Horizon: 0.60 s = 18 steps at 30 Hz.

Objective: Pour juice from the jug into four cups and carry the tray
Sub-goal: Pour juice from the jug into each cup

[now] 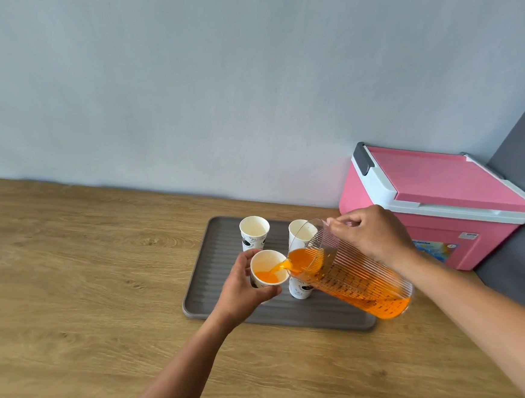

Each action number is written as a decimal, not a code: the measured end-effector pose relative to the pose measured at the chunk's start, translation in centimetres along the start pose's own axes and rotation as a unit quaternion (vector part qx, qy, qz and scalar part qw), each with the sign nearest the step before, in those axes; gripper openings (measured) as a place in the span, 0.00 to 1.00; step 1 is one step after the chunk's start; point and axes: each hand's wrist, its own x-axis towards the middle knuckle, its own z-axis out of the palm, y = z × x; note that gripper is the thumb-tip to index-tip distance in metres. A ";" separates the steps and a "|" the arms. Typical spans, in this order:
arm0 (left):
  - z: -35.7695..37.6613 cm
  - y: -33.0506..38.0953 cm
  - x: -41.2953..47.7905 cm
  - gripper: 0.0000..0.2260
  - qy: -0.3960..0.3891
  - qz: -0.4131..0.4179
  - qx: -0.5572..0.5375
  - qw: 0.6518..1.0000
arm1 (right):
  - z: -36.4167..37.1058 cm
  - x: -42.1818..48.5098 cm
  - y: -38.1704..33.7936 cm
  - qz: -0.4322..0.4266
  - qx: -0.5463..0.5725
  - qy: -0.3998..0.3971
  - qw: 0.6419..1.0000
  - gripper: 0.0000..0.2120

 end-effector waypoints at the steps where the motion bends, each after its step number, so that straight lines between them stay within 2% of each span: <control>1: 0.0 0.0 0.0 0.34 0.000 -0.001 0.001 1.000 | 0.0 0.0 0.1 0.000 -0.001 0.000 1.000 0.18; 14: 0.1 0.4 0.0 0.33 -0.005 -0.007 0.003 1.000 | 0.2 0.2 0.3 -0.001 -0.011 -0.006 1.000 0.22; 18: 0.0 0.3 -0.1 0.33 -0.002 -0.007 0.003 1.000 | 0.1 0.2 0.2 0.005 -0.012 -0.003 1.000 0.19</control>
